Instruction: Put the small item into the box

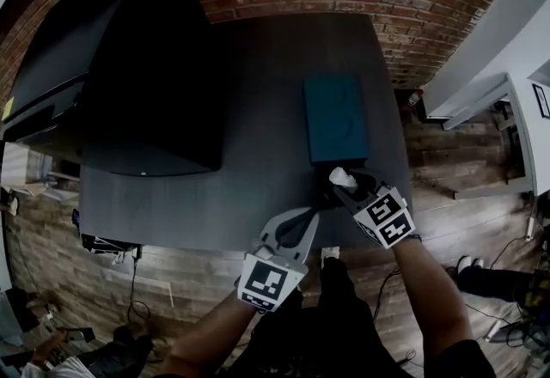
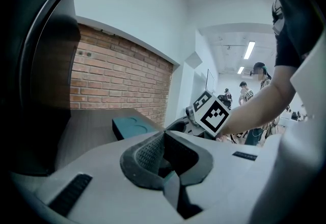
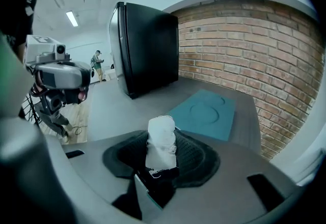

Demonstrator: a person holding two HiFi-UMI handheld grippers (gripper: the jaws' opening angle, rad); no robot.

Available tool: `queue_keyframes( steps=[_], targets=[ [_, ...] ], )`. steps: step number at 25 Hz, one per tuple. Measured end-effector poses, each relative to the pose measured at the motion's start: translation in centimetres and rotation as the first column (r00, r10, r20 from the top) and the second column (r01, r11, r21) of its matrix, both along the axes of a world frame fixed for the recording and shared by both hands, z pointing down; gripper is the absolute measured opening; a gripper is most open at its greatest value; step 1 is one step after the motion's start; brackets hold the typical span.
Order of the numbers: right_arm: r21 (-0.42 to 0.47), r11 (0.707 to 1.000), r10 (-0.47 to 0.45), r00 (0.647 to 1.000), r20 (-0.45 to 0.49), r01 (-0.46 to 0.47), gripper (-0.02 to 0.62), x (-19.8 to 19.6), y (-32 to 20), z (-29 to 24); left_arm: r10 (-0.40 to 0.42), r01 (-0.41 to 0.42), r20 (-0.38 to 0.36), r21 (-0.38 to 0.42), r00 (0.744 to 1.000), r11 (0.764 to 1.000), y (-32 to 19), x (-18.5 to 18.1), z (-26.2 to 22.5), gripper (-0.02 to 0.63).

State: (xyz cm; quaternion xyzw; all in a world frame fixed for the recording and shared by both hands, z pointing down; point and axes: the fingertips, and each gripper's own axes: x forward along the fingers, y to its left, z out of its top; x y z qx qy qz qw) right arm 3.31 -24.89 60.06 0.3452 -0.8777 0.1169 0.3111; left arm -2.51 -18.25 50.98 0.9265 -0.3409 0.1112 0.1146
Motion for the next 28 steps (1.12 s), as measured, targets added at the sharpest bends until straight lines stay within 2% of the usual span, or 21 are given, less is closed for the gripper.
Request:
queue_keyframes(
  steps=[5,10,17,22,28],
  targets=[
    [-0.061,0.996,-0.065,0.994,-0.085,0.060,0.175,-0.2,0.1,2.4,-0.006,0.006,0.001,-0.018,1.000,1.000,-0.3,0.3,0.7,0.034],
    [-0.118,0.985,-0.144,0.973,-0.178,0.124,0.175,-0.2,0.3,4.7,-0.012,0.012,0.001,-0.028,1.000,1.000,-0.7,0.3,1.0,0.034],
    [-0.174,0.969,-0.217,0.947,-0.236,0.178,0.176,-0.7,0.4,6.4,-0.025,0.024,-0.009,-0.039,1.000,0.999,-1.4,0.4,1.4,0.034],
    [-0.208,0.954,-0.271,0.916,-0.296,0.216,0.176,-0.8,0.1,7.6,-0.036,0.035,-0.009,-0.044,0.999,0.998,-1.8,0.1,1.5,0.034],
    [-0.250,0.941,-0.302,0.896,-0.324,0.227,0.178,-0.9,0.1,8.6,-0.056,0.056,-0.010,-0.047,0.998,0.997,-2.3,-0.5,1.4,0.034]
  ],
)
